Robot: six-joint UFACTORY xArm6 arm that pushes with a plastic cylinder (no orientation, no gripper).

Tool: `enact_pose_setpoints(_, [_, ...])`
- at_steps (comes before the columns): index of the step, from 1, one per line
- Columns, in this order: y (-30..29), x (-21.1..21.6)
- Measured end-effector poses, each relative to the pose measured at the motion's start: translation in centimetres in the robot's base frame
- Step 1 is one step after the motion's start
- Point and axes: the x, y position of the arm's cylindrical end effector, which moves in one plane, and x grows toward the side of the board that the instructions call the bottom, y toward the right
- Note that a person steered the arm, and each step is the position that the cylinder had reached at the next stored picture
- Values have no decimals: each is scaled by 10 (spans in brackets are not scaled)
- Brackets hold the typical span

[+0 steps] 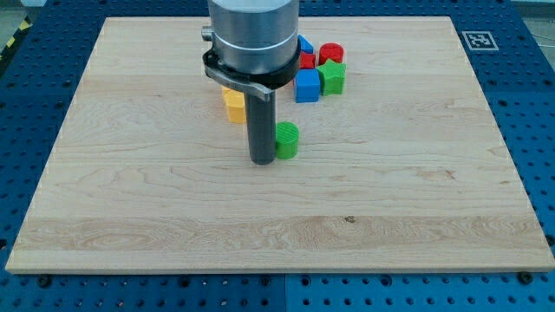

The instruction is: Slide the green circle into the red star

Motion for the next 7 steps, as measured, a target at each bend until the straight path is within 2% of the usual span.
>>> enact_pose_setpoints(3, [28, 12])
enact_pose_setpoints(5, [30, -10])
enact_pose_setpoints(7, [39, -15])
